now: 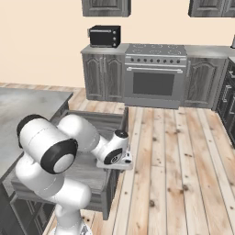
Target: Pick up the knife from the drawer and place it on the cutting board. Then place the meat from the plate to the cutting board.
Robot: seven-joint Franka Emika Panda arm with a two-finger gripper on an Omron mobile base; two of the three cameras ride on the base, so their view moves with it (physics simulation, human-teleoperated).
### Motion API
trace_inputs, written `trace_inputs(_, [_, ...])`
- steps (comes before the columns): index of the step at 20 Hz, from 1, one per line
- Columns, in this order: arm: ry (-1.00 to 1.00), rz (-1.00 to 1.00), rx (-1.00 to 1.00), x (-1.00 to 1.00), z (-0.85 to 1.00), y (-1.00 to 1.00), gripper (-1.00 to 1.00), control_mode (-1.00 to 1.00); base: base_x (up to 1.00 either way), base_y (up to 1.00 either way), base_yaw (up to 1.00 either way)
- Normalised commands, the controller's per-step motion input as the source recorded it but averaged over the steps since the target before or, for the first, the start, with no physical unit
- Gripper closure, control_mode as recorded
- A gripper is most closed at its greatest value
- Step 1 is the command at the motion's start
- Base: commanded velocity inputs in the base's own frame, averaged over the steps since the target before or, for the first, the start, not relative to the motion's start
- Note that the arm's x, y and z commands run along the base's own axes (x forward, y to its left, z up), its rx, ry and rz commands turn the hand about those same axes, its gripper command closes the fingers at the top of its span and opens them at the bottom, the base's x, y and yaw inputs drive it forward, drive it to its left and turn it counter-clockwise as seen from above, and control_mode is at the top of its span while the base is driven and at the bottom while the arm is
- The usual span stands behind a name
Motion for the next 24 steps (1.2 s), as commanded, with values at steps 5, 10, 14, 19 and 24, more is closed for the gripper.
trace_inputs(5, [0.00,0.00,0.00,-0.13,0.53,-0.09,-1.00,-1.00,0.00,0.00,0.00])
trace_inputs(10, [0.00,0.00,0.00,-0.08,0.60,0.00,-1.00,-1.00,0.00,0.00,0.00])
trace_inputs(14, [0.10,-0.02,0.01,0.00,0.42,0.05,-1.00,-1.00,0.00,0.00,0.00])
trace_inputs(19, [0.17,-0.05,0.09,0.03,0.27,0.15,-1.00,-1.00,0.00,0.00,0.00])
trace_inputs(24, [0.10,-0.07,0.09,0.05,0.16,0.32,-1.00,-1.00,0.00,0.00,0.00])
